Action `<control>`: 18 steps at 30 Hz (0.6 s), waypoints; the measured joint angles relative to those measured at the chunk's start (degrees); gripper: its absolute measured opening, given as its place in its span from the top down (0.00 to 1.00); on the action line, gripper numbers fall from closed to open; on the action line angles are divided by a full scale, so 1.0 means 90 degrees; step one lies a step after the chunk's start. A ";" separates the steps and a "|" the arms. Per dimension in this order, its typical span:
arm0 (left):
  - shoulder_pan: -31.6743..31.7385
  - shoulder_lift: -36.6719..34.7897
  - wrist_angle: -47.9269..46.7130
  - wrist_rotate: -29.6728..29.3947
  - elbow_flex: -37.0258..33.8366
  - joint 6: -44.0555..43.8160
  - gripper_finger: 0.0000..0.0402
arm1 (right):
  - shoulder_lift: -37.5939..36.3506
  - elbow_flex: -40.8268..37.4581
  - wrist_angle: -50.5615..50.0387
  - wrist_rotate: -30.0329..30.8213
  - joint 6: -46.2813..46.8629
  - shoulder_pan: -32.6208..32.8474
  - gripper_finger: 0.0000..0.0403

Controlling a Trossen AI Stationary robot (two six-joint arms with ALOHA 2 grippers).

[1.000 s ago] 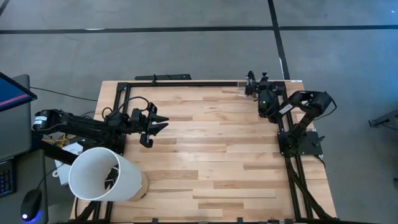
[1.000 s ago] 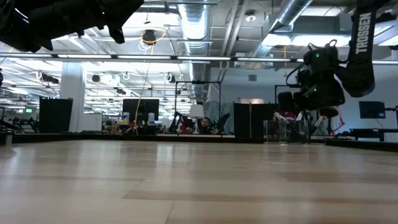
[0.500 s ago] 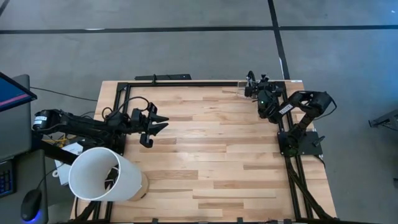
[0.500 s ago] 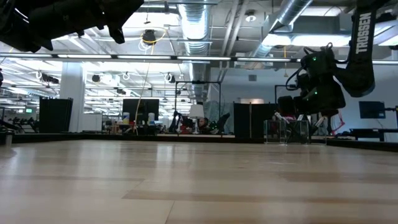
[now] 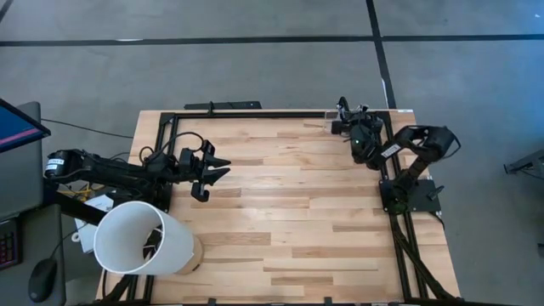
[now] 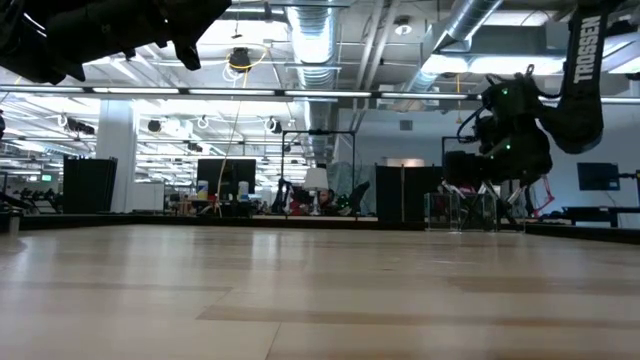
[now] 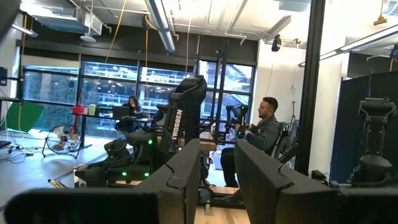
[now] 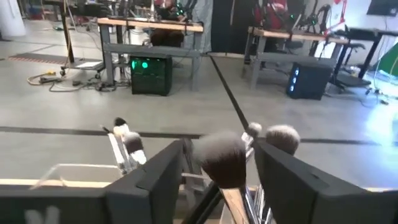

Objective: Put items in baskets/containers
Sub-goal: Return to Home Position

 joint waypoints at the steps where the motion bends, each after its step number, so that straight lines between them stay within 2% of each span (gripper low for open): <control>1: 0.0001 0.0000 0.0000 0.0000 0.0000 0.0000 0.76 | -0.0061 0.0000 0.0002 0.0019 -0.0092 0.0073 0.49; 6: 0.0000 -0.0002 -0.0021 0.0000 0.0000 0.0000 0.76 | -0.0709 0.0000 0.0022 0.0175 -0.0633 0.0561 0.46; 12: 0.0002 -0.0002 -0.0049 0.0000 0.0000 0.0000 0.76 | -0.1858 0.0002 -0.0064 -0.0069 -0.1187 0.1562 0.49; 15: 0.0002 -0.0002 -0.0049 -0.0004 0.0000 0.0045 0.76 | -0.2348 0.0002 -0.0502 -0.0878 -0.0974 0.2160 0.52; 18: 0.0002 -0.0002 -0.0051 -0.0025 0.0000 0.0238 0.76 | -0.2669 0.0002 -0.1054 -0.2300 -0.0423 0.2620 0.56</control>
